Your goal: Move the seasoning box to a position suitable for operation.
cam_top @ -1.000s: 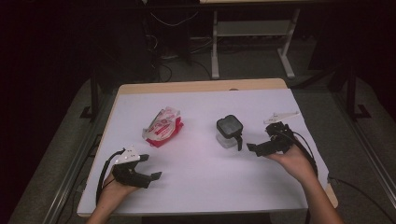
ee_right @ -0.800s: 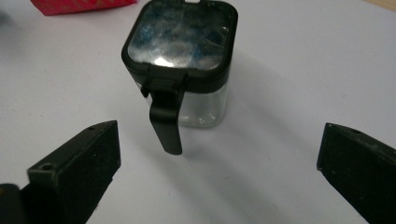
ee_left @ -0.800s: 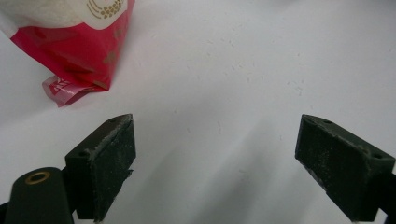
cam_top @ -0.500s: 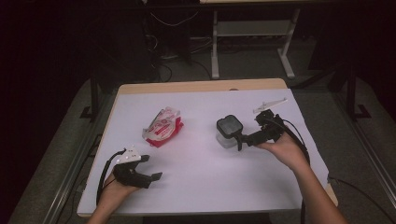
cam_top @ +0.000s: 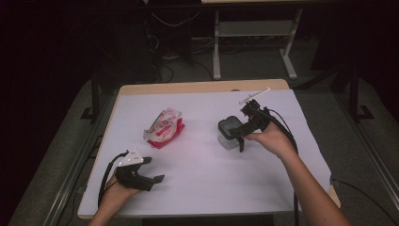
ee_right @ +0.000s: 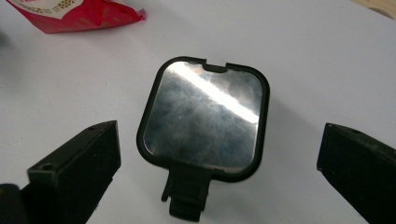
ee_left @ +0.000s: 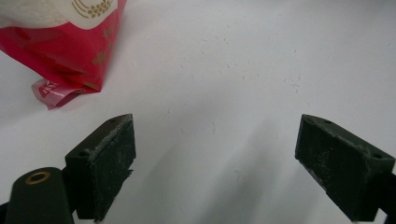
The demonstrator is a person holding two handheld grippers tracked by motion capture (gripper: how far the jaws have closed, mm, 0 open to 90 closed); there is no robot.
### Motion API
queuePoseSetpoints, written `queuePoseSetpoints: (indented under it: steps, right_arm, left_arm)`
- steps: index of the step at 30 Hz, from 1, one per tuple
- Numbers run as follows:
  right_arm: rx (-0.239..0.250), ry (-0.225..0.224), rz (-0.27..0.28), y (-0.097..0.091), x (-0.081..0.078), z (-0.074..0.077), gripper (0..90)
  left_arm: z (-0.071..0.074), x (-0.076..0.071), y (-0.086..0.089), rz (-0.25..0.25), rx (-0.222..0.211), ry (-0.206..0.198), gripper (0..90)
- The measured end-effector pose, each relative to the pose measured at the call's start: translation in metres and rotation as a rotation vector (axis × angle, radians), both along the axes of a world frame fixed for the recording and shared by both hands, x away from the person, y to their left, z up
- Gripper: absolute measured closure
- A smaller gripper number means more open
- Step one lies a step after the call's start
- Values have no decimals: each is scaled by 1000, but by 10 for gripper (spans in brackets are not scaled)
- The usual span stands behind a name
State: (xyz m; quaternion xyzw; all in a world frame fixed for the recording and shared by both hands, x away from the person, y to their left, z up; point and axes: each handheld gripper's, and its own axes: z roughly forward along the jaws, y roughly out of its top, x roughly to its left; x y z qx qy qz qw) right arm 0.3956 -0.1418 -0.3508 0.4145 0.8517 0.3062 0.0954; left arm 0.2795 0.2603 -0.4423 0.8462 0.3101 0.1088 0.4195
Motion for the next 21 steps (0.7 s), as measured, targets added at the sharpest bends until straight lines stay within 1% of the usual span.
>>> queuePoseSetpoints:
  steps: [1,3,7,8,11,12,14,15,16,17,20,21]
  right_arm:
    - [0,0,0,0,0,0,0]
    - [-19,3,10,5,4,-1,0]
    - [-34,11,10,15,11,-1,0]
    - [-43,23,8,18,14,-2,0]
    - [-49,28,8,21,17,-3,0]
    - [-53,37,9,22,19,-4,0]
    - [-78,47,16,26,22,-6,0]
    - [-78,52,9,28,23,-6,0]
    - [-89,56,9,31,26,-7,0]
    - [-89,56,9,31,26,-7,0]
    - [-120,66,10,37,31,-8,0]
    - [-134,62,18,38,33,-9,0]
  left_arm:
    - [0,0,0,0,0,0,119]
    - [0,0,0,-2,0,1,119]
    - [0,0,-1,-8,-3,0,119]
    - [-1,0,-2,-11,-3,0,119]
    - [-1,-1,-2,-14,-1,3,120]
    - [-1,-1,-2,-16,3,3,120]
    - [-1,-1,-2,-19,3,4,121]
    - [-1,-1,-3,-18,4,6,120]
    - [-1,0,-3,-20,6,4,120]
    - [-2,0,-3,-20,6,4,120]
    - [-2,-1,-3,-20,6,5,121]
    - [-2,-1,-3,-21,6,5,121]
